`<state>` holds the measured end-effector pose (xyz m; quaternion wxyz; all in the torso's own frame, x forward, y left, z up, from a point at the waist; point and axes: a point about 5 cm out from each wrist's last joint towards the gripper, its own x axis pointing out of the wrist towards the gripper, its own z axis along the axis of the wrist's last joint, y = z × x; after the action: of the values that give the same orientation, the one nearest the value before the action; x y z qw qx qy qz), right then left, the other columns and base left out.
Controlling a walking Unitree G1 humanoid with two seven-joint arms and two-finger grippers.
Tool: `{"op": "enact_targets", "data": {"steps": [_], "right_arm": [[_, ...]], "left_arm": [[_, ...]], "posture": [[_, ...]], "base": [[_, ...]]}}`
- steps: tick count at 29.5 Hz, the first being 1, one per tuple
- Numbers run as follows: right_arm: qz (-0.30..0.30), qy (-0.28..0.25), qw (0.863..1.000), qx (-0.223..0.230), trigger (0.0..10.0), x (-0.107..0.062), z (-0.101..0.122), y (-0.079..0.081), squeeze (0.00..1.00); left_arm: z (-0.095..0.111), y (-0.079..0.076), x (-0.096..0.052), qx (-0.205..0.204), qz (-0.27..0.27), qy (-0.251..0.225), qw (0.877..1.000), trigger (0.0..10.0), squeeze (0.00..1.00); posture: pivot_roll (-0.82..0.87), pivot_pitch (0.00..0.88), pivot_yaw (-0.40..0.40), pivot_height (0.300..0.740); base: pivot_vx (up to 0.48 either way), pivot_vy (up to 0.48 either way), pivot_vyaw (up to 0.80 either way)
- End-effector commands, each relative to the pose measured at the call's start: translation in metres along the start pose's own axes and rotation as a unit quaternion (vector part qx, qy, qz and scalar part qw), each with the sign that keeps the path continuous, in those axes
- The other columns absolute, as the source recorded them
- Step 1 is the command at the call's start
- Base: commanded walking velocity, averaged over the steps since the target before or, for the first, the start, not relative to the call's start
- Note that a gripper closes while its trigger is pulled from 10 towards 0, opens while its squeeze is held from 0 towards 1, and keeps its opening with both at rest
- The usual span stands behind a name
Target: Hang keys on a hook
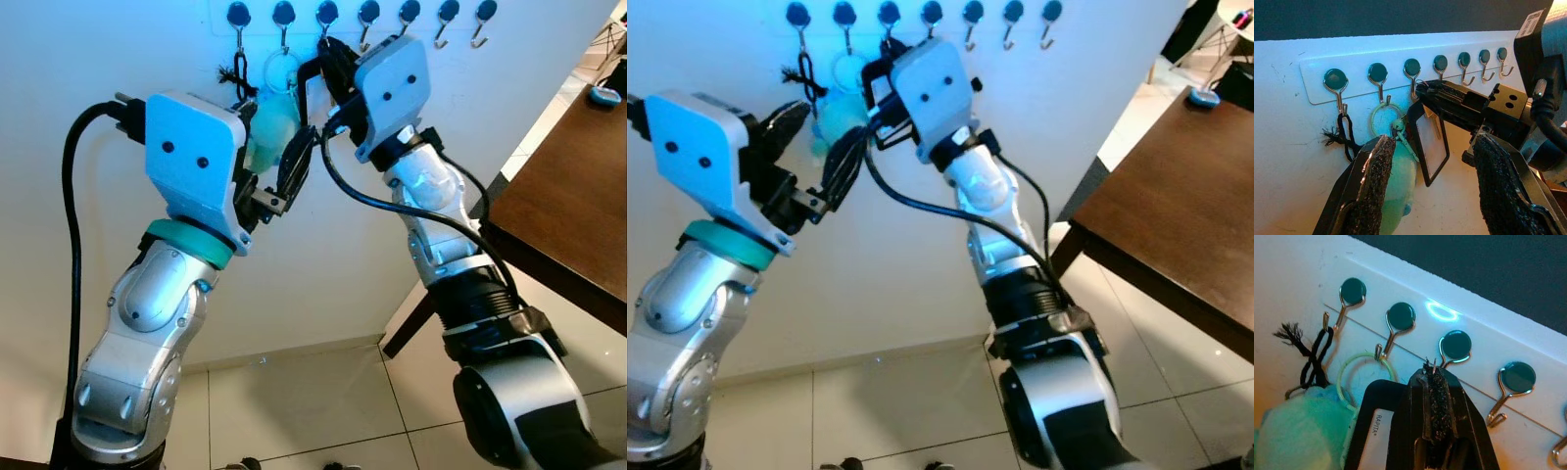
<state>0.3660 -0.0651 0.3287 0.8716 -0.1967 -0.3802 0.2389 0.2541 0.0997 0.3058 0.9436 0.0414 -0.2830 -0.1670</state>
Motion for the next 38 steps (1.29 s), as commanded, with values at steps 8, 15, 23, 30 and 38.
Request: {"op": "enact_targets", "data": {"steps": [8, 15, 23, 30, 38], "right_arm": [[0.031, 0.045, 0.998, -0.016, 10.0, -0.002, -0.015, 0.01, 0.0], [0.037, 0.067, 0.997, -0.013, 10.0, -0.003, -0.02, 0.009, 0.0], [0.03, 0.086, 0.995, -0.033, 10.0, -0.001, -0.022, 0.001, 0.0], [0.002, 0.078, 0.988, -0.136, 10.0, -0.002, -0.016, -0.011, 0.0], [0.004, 0.085, 0.979, -0.185, 10.0, -0.007, -0.016, -0.015, 0.0]], "left_arm": [[0.001, -0.001, -0.001, 0.002, -0.002, -0.004, 1.0, 10.0, 0.0], [0.001, -0.001, -0.001, 0.003, -0.001, -0.003, 1.0, 10.0, 0.0], [0.001, -0.001, -0.001, 0.002, -0.001, -0.003, 1.0, 10.0, 0.0], [0.002, -0.001, -0.001, 0.001, -0.001, -0.002, 1.0, 10.0, 0.0], [0.001, -0.002, -0.001, -0.001, -0.004, -0.002, 1.0, 10.0, 0.0]], "posture": [[-0.02, 0.114, 0.049, 0.74], [-0.02, 0.115, 0.049, 0.74], [-0.02, 0.125, 0.05, 0.74], [-0.02, 0.128, 0.052, 0.74], [-0.02, 0.13, 0.057, 0.74]], "base": [[0.0, 0.0, 0.0], [0.0, 0.0, 0.0], [0.0, 0.0, 0.0], [0.0, 0.0, 0.0], [0.0, 0.0, 0.0]]}}
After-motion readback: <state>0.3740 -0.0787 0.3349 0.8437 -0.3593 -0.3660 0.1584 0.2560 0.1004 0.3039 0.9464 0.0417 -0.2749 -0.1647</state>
